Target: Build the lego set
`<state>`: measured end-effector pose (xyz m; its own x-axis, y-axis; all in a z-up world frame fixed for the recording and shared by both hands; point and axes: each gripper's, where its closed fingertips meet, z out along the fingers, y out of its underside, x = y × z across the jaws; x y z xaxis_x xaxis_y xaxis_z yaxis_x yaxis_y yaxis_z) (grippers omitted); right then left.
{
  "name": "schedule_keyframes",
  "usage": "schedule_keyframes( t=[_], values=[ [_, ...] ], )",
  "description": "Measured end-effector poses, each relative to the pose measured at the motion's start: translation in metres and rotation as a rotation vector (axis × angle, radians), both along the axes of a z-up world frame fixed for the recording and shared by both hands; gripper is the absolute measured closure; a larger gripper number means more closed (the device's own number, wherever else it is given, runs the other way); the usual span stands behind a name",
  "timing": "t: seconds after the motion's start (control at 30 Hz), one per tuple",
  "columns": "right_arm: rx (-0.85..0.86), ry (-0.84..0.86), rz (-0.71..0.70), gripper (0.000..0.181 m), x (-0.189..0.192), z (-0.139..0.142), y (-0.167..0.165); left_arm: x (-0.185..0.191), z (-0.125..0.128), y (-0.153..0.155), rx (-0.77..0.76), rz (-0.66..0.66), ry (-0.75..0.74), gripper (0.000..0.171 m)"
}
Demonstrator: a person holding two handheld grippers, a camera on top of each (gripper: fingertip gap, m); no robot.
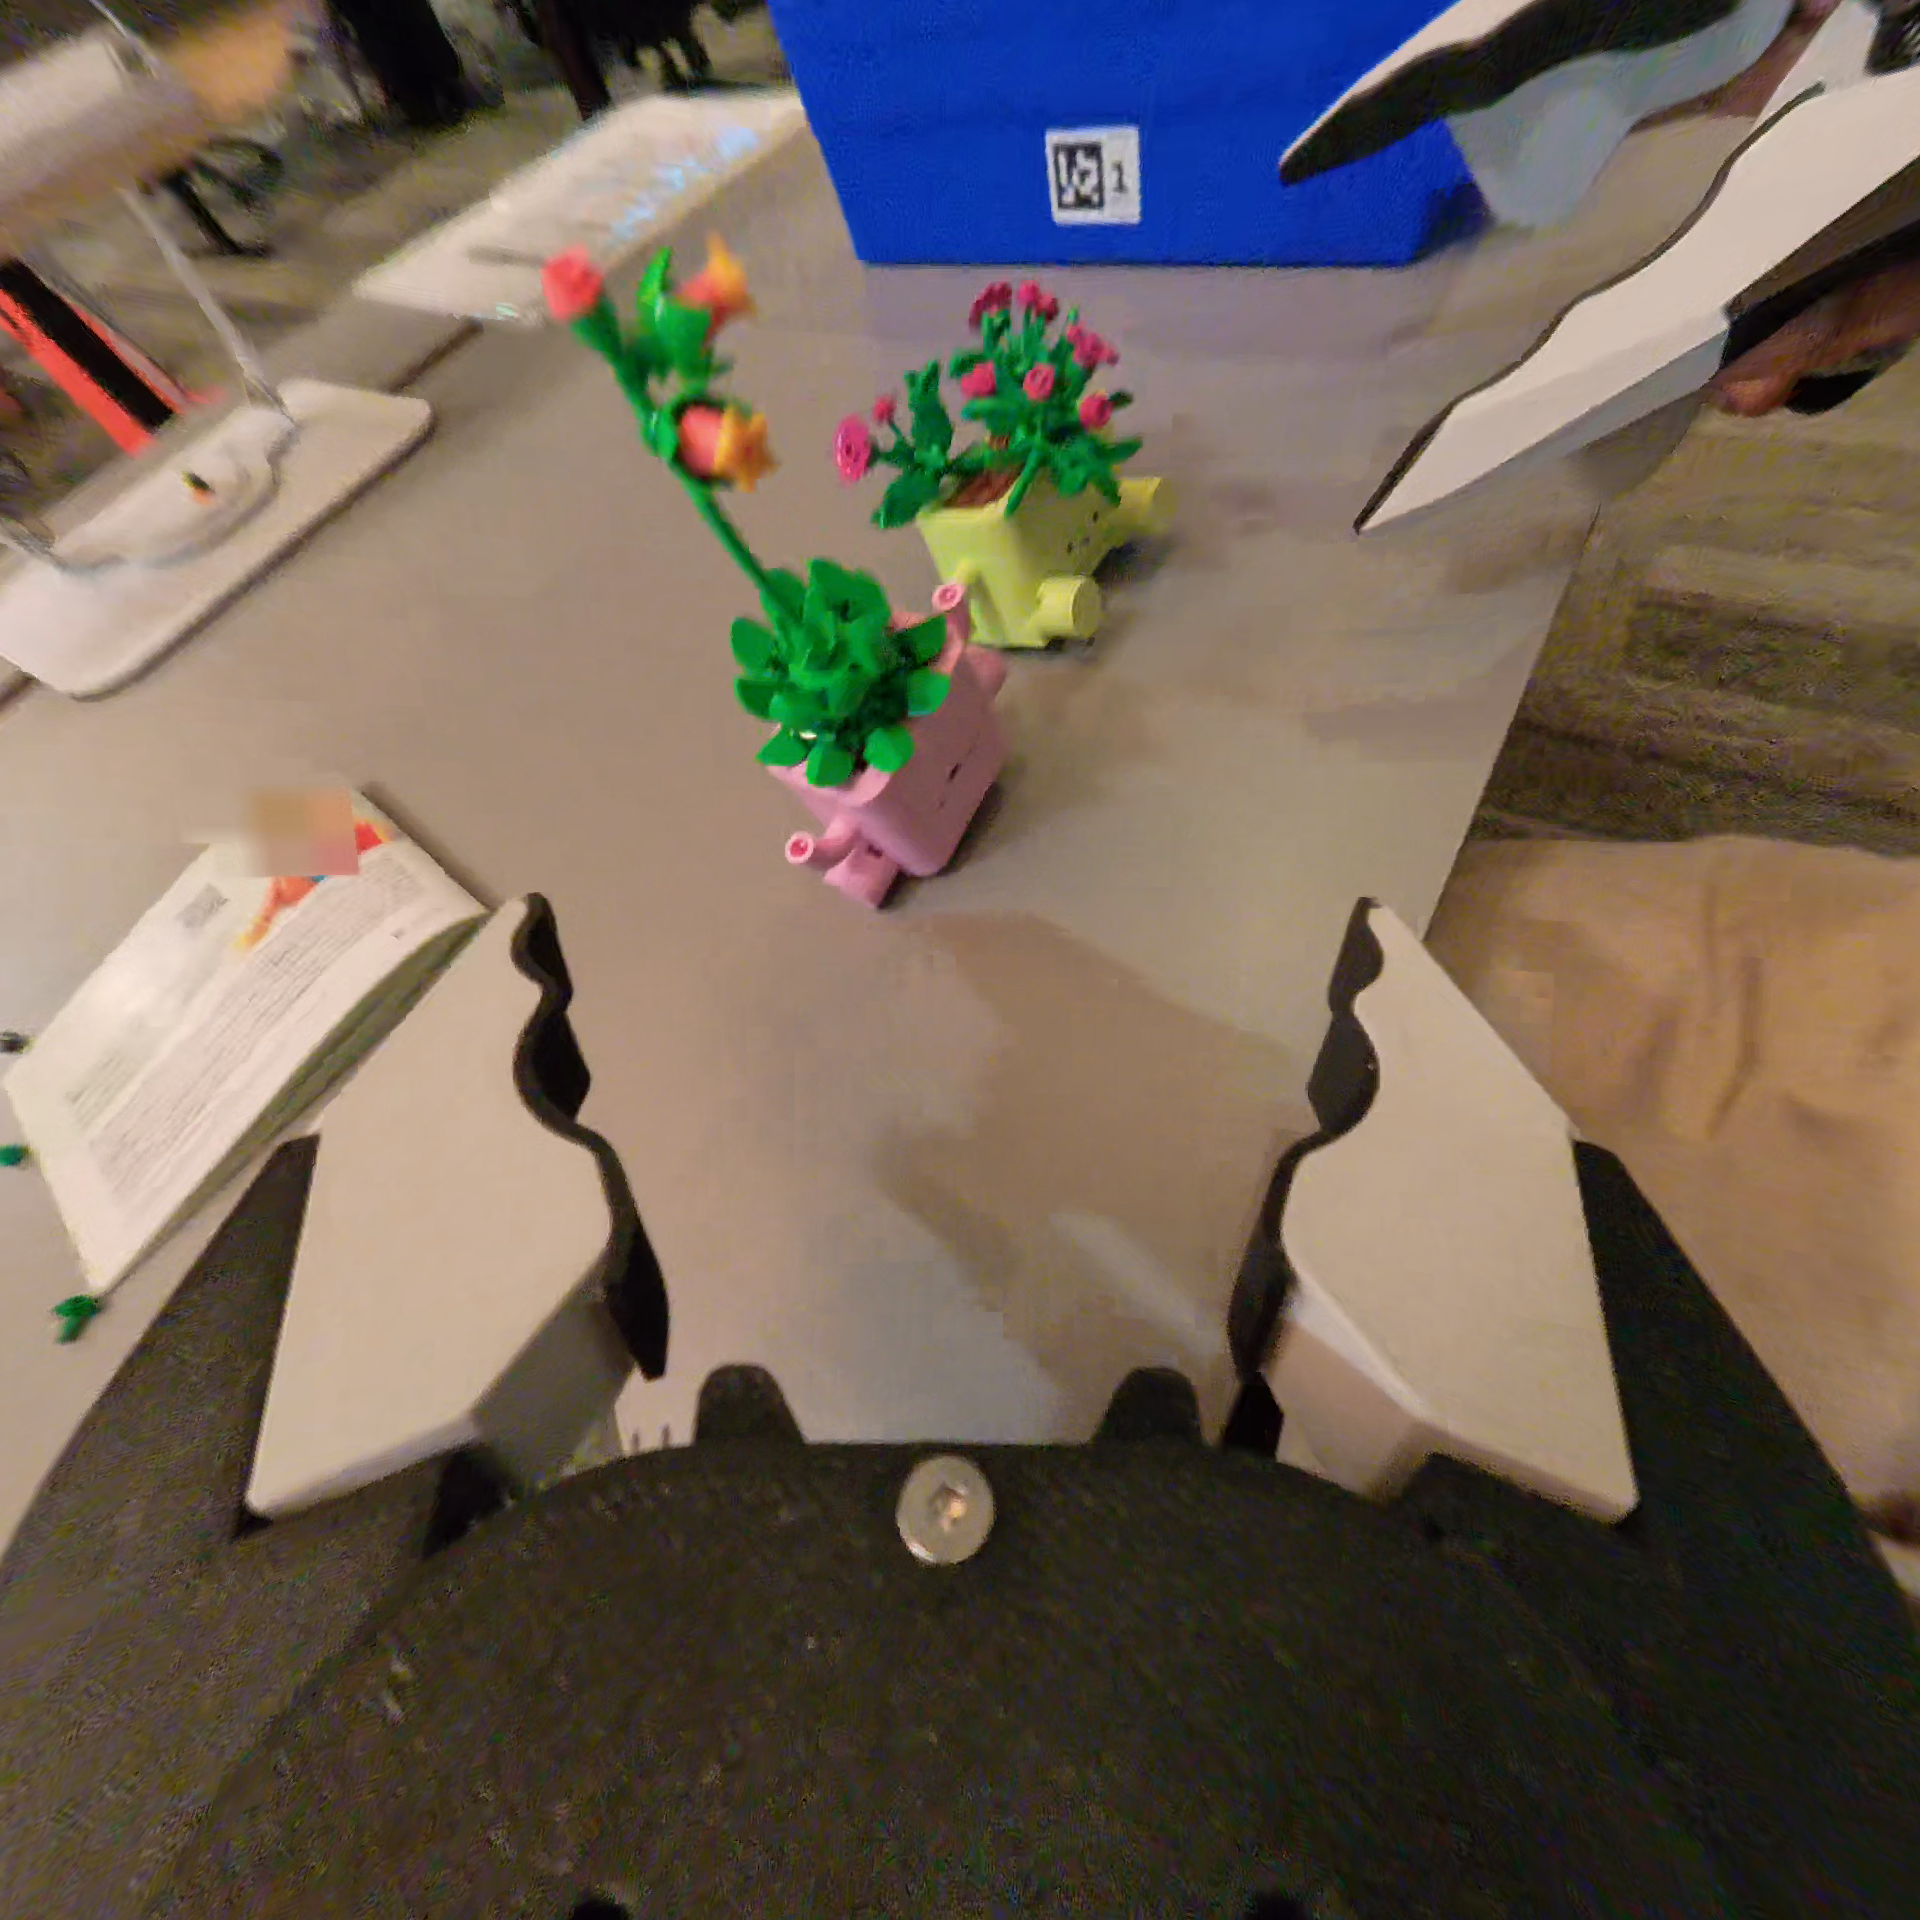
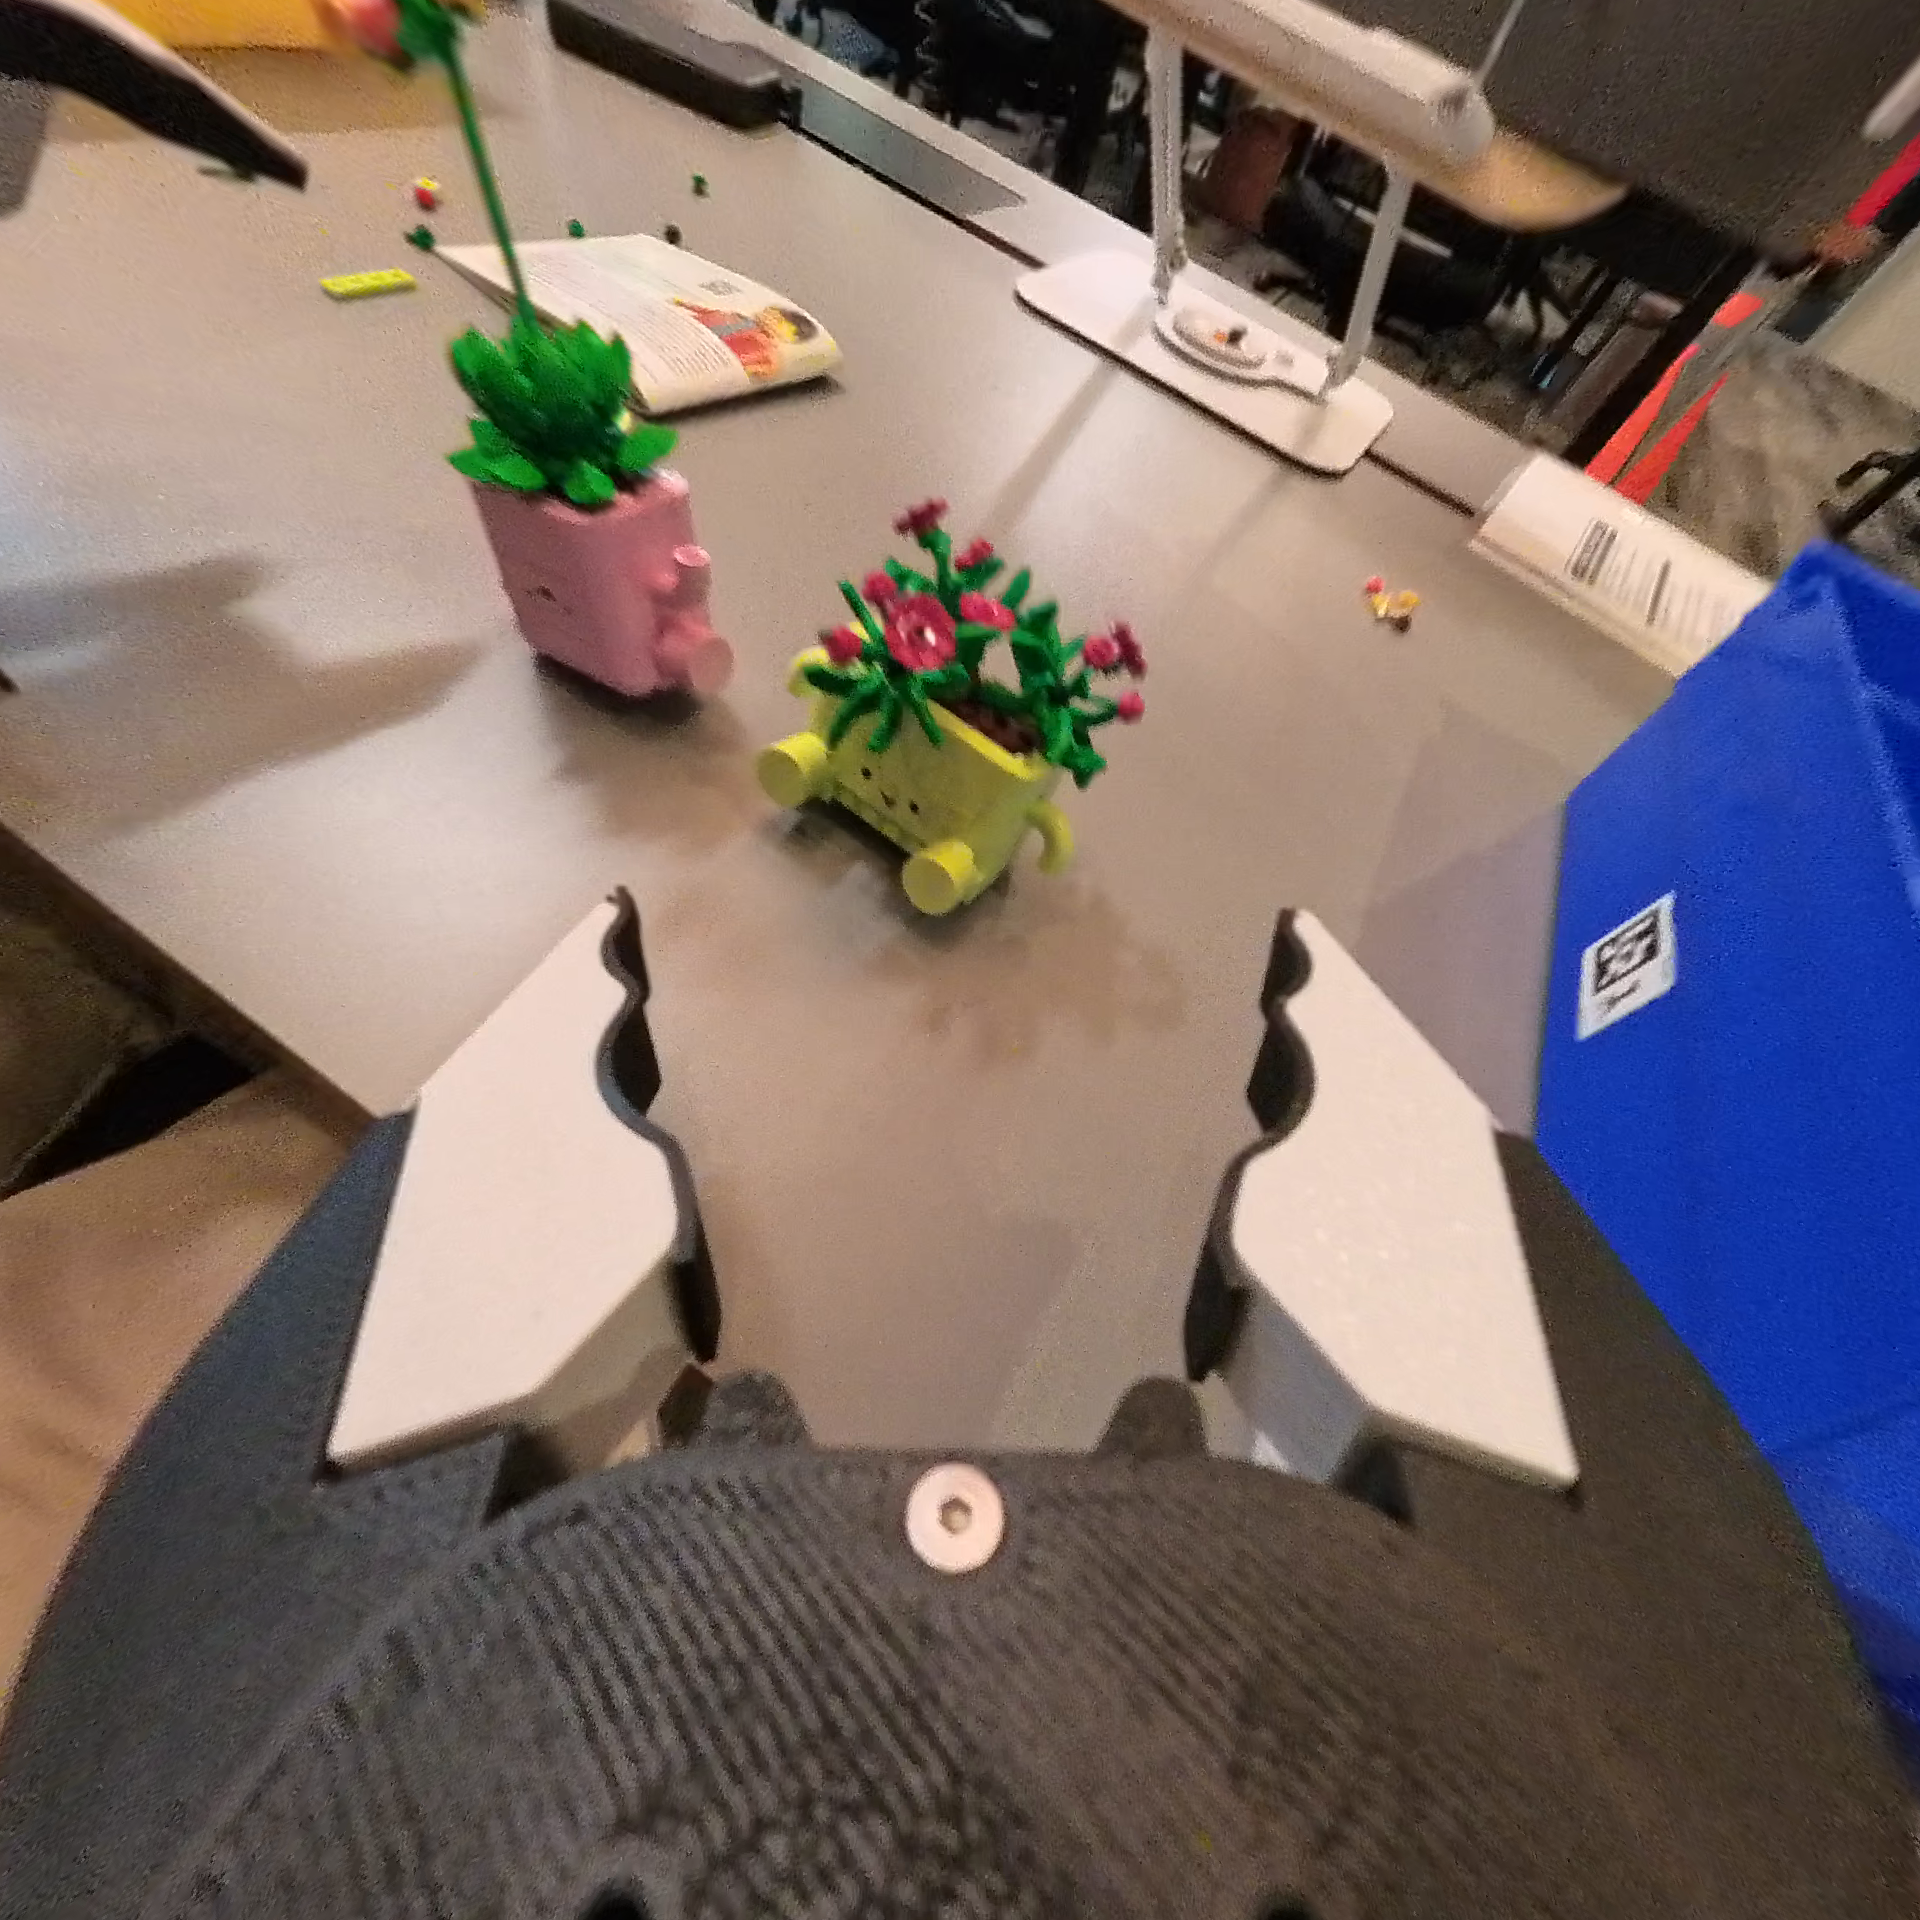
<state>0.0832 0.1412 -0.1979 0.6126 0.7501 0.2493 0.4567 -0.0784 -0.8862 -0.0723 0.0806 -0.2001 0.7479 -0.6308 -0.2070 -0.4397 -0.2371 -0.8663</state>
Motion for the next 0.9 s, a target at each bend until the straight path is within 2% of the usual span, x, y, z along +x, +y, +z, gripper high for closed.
schedule_keyframes(
  t=[0.1,0.17,0.3,0.37,0.43,0.57,0.73,0.83,0.9],
  values=[
    [0.073,-0.13,-0.009,0.052,-0.012,0.018,-0.002,0.001,0.015,-0.001,0.093,0.096,0.168,0.019],
    [0.121,-0.241,-0.011,0.05,-0.021,0.024,0.001,0.004,0.027,0.004,0.142,0.145,0.253,0.017],
    [0.232,-0.479,0.017,0.051,-0.032,0.02,0.0,0.034,0.059,-0.003,0.215,0.074,0.249,0.018],
    [0.311,-0.552,0.018,0.055,-0.032,0.02,0.0,0.04,0.063,-0.007,0.227,0.052,0.248,0.018],
    [0.35,-0.57,0.022,0.059,-0.031,0.019,0.001,0.037,0.055,-0.009,0.213,0.045,0.293,0.018],
    [0.308,-0.621,0.031,0.062,-0.02,0.007,0.005,0.025,0.034,-0.004,0.139,0.086,0.318,0.022],
    [0.218,-0.541,0.05,0.063,-0.018,0.002,0.005,0.008,0.006,0.01,0.042,0.146,0.361,0.023],
    [0.193,-0.534,0.046,0.063,-0.014,-0.005,0.006,-0.009,-0.01,0.016,0.04,0.202,0.472,0.036],
    [0.179,-0.539,0.039,0.063,-0.011,-0.009,0.008,-0.016,-0.019,0.016,0.031,0.227,0.531,0.037]
  ],
)
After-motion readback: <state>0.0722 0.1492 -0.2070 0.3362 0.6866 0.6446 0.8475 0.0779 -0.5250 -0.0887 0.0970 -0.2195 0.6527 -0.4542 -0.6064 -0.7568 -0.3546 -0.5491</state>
